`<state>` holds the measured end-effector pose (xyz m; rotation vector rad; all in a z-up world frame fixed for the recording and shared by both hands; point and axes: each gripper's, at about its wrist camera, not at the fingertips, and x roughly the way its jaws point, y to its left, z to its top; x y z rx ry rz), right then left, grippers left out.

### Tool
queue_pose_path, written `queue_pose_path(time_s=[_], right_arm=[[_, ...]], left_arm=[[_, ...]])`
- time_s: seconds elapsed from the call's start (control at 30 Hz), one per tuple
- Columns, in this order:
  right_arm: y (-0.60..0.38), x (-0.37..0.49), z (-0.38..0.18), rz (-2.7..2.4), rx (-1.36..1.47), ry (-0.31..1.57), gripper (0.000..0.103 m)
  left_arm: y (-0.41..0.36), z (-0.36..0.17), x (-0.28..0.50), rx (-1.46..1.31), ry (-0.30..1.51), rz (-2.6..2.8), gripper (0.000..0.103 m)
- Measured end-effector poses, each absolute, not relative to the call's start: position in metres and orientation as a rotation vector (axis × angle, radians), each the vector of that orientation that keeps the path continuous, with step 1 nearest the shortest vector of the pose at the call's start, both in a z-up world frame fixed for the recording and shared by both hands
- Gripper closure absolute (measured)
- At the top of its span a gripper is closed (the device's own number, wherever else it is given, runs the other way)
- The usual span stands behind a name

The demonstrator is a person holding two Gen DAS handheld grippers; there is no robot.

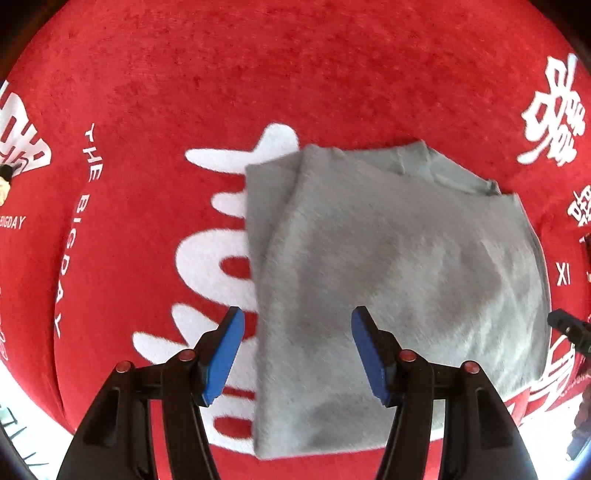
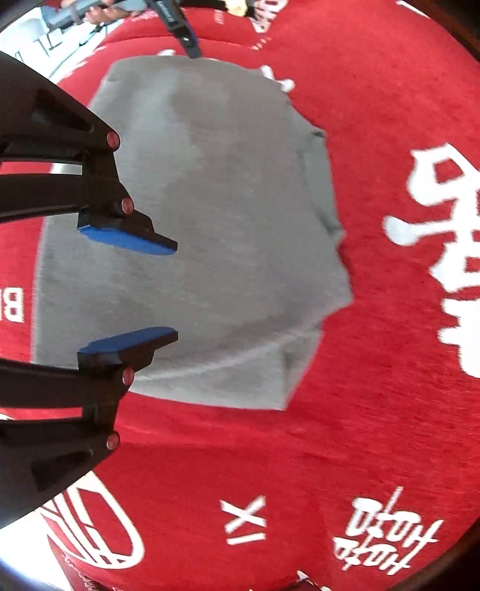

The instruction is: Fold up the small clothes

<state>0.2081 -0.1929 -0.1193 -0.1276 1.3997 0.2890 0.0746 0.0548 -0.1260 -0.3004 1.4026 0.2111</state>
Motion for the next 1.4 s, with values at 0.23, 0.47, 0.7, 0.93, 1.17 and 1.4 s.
queue_pose_path(time_s=[0.23,0.47,0.7,0.93,1.17,1.4], right_arm=[[-0.209,0.199,-0.132,0.330,-0.097,1.450,0.059],[-0.225,0.196,-0.131,0.377,-0.072,1.466,0.057],[-0.235,0.188,-0.134,0.442,-0.069,1.486,0.056],[-0.235,0.178,-0.145,0.481,-0.071,1.521,0.056],[-0.214,0.160,-0.146,0.551,-0.077,1.532,0.047],[-0.173,0.127,-0.149,0.690,-0.042,1.549,0.047]], left_arm=[[0.031,-0.127,0.065,-0.282,1.419,0.213,0.041],[0.003,-0.126,0.055,-0.283,1.435,0.223,0.041],[-0.018,-0.126,0.036,-0.296,1.423,0.291,0.008],[-0.033,-0.134,0.014,-0.321,1.462,0.300,0.006],[-0.006,-0.150,-0.024,-0.507,1.483,0.308,0.007],[0.046,-0.161,-0.075,-0.936,1.353,0.260,0.007]])
